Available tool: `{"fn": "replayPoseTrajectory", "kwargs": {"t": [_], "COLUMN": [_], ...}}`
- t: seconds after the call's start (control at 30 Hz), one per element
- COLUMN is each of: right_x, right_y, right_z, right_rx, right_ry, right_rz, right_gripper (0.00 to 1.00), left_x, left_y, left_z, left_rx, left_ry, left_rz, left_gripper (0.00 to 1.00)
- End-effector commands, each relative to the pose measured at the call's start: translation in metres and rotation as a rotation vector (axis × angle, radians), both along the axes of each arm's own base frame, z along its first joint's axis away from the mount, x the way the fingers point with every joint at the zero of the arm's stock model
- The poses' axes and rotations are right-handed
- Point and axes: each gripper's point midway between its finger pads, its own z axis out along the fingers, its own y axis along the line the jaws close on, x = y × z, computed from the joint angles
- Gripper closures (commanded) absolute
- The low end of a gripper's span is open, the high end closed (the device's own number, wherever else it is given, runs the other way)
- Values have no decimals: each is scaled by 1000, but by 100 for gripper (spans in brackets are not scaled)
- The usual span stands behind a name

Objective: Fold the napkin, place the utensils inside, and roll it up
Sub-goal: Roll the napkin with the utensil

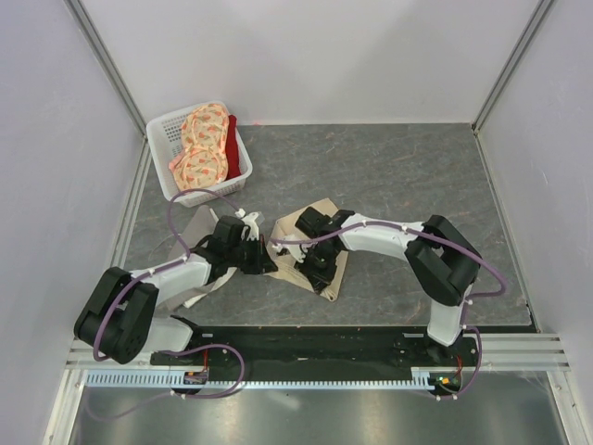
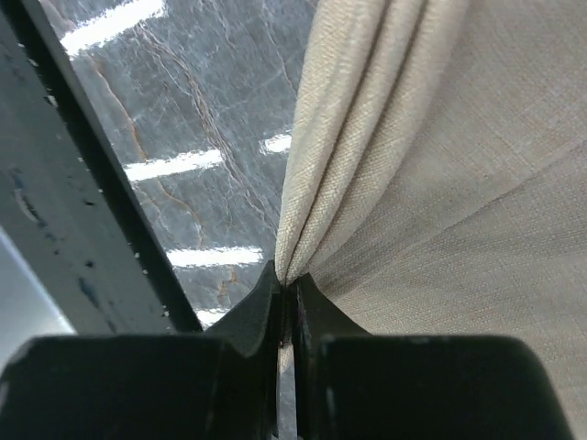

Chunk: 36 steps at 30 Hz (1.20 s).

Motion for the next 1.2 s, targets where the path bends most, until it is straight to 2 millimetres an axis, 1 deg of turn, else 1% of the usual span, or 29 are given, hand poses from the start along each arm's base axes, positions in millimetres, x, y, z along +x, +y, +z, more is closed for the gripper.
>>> {"fn": "replayPoseTrajectory", "kwargs": {"t": [0.0, 0.03, 0.1, 0.13, 0.33, 0.4, 0.43, 0.5, 0.53, 0.57, 0.6, 0.63, 0.67, 0.7, 0.73, 0.77, 0.8, 0.83, 0.9, 0.93, 0.97, 1.0, 1.03, 1.07, 1.1, 1.17], "right_x": [-15, -14, -11, -10, 0, 2, 4, 10, 17, 21, 28, 38, 44, 53, 63, 68, 70, 72, 66, 57, 50, 43, 28, 19, 6, -9], "right_y": [5, 3, 1, -1, -7, -8, -8, -7, -6, -4, -6, -1, 0, -3, 2, 2, 2, 4, 5, 6, 7, 6, 6, 7, 9, 10], "right_z": [14, 11, 8, 5, -8, -10, -8, -3, 4, 9, 12, 26, 34, 38, 57, 67, 73, 91, 100, 103, 101, 96, 88, 84, 77, 68], "right_rx": [91, 104, 121, 135, 172, 180, 187, 191, 207, 207, 192, 227, 230, 217, 267, 279, 296, 339, 360, 361, 352, 330, 292, 277, 254, 228], "right_ry": [254, 312, 350, 397, 467, 474, 466, 441, 400, 377, 330, 258, 226, 165, 84, 49, 19, -27, -23, -12, 3, 24, 61, 83, 110, 158], "right_rz": [-18, -36, -47, -66, -101, -109, -113, -121, -125, -144, -159, -163, -196, -221, -230, -263, -271, -273, -277, -263, -255, -247, -227, -215, -195, -183], "right_gripper": [100, 100, 100, 100, 100, 100, 98, 91, 87, 79, 74, 71, 65, 63, 61, 57, 56, 55, 52, 52, 52, 52, 52, 53, 53, 54], "left_x": [12, 8, 9, 8, 9, 8, 8, 6, 5, 5, 4, 4, 4, 5, 4, 4, 3, 3, 3, 3, 3, 3, 3, 3, 3, 3], "left_y": [-1, 2, 1, 1, 6, 7, 7, 7, 7, 6, 6, 5, 5, 5, 5, 5, 5, 4, 5, 4, 5, 4, 4, 4, 3, 3], "left_z": [9, 5, 4, 4, -3, -6, -8, -11, -11, -11, -11, -12, -11, -11, -12, -12, -12, -12, -13, -12, -13, -13, -13, -13, -13, -13], "left_rx": [3, 17, 21, 23, 55, 62, 63, 64, 61, 59, 58, 57, 55, 56, 57, 55, 53, 53, 52, 50, 51, 51, 50, 50, 48, 48], "left_ry": [-17, 12, 17, 25, 81, 103, 109, 126, 133, 136, 139, 144, 143, 142, 145, 148, 149, 150, 152, 151, 155, 155, 157, 155, 158, 156], "left_rz": [24, 24, 20, 20, 33, 34, 34, 32, 28, 25, 24, 20, 19, 19, 19, 16, 15, 13, 13, 15, 15, 13, 12, 12, 10, 10], "left_gripper": [98, 98, 98, 98, 98, 98, 98, 98, 98, 98, 98, 98, 98, 98, 98, 98, 98, 98, 98, 98, 98, 98, 98, 98, 98, 98]}}
